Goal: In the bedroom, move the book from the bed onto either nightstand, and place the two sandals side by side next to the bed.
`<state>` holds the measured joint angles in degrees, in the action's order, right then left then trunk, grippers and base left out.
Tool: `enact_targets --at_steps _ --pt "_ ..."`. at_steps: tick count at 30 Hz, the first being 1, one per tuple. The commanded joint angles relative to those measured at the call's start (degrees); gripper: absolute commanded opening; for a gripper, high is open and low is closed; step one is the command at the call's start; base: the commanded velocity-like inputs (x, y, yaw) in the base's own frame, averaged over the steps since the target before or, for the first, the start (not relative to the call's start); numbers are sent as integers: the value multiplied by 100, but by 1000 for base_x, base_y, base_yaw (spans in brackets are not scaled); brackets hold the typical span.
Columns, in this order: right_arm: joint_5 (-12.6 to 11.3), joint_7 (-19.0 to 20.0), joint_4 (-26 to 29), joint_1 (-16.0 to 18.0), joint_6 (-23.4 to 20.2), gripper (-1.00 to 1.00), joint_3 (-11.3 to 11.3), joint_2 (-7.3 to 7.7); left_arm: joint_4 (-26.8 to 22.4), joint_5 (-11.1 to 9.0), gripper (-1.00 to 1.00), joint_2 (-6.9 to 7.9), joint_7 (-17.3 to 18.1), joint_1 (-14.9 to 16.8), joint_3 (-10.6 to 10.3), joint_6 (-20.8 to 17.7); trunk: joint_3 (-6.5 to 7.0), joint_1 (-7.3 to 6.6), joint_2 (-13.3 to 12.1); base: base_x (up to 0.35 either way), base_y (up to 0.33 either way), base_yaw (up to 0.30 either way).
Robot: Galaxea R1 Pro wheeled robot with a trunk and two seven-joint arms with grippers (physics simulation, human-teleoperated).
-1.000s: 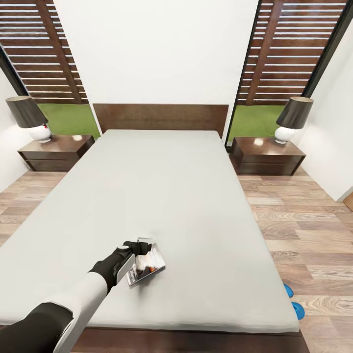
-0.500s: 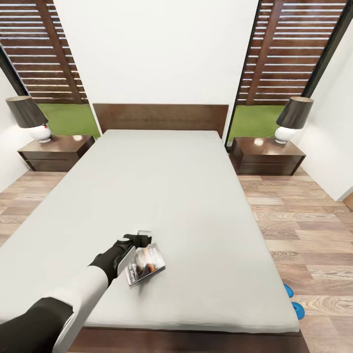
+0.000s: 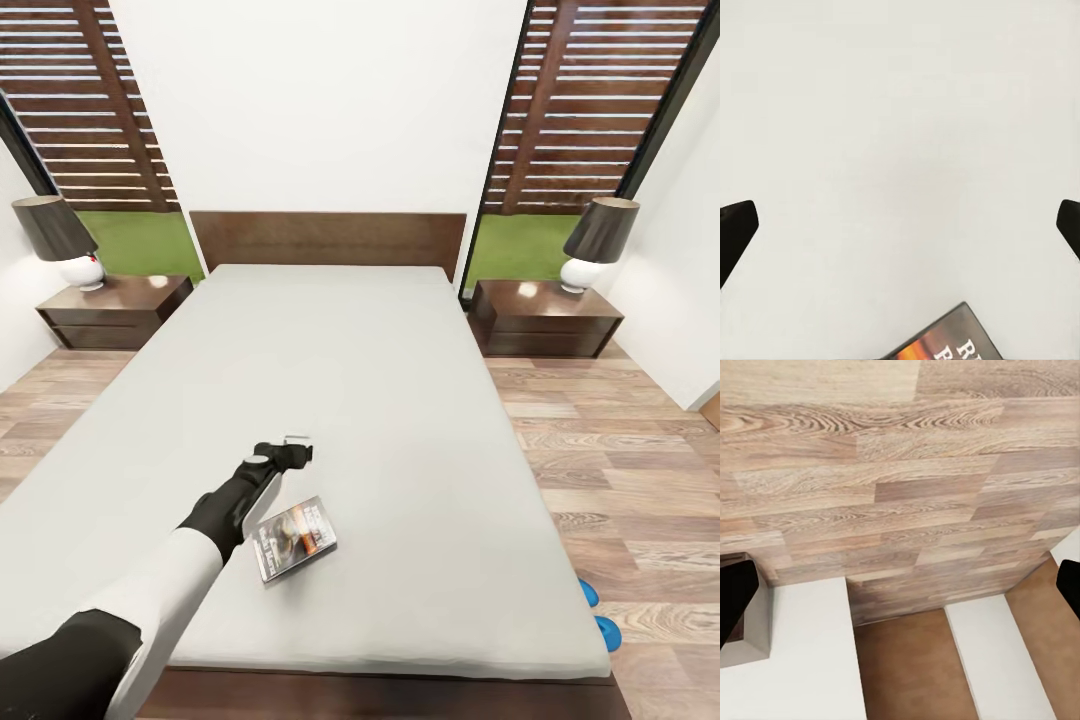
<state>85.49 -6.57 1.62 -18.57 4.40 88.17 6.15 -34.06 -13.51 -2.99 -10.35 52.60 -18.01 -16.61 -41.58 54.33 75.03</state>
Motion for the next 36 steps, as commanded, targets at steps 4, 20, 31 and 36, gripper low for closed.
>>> enact_targets --at_steps 4,20,31,36 --pt "54 -20 -5 1 23 100 45 1 -54 -58 100 7 -74 4 -36 -45 -3 0 2 0 0 0" --pt "55 -18 -9 3 26 100 36 0 -76 -41 100 9 -101 5 -36 -61 -3 0 2 0 0 0" --pt "55 -15 -5 3 20 100 34 0 -75 -38 100 9 -102 5 -36 -66 -3 0 2 0 0 0" --pt "52 -13 -6 3 12 100 34 0 -75 -38 100 9 -100 7 -36 -68 -3 0 2 0 0 0"
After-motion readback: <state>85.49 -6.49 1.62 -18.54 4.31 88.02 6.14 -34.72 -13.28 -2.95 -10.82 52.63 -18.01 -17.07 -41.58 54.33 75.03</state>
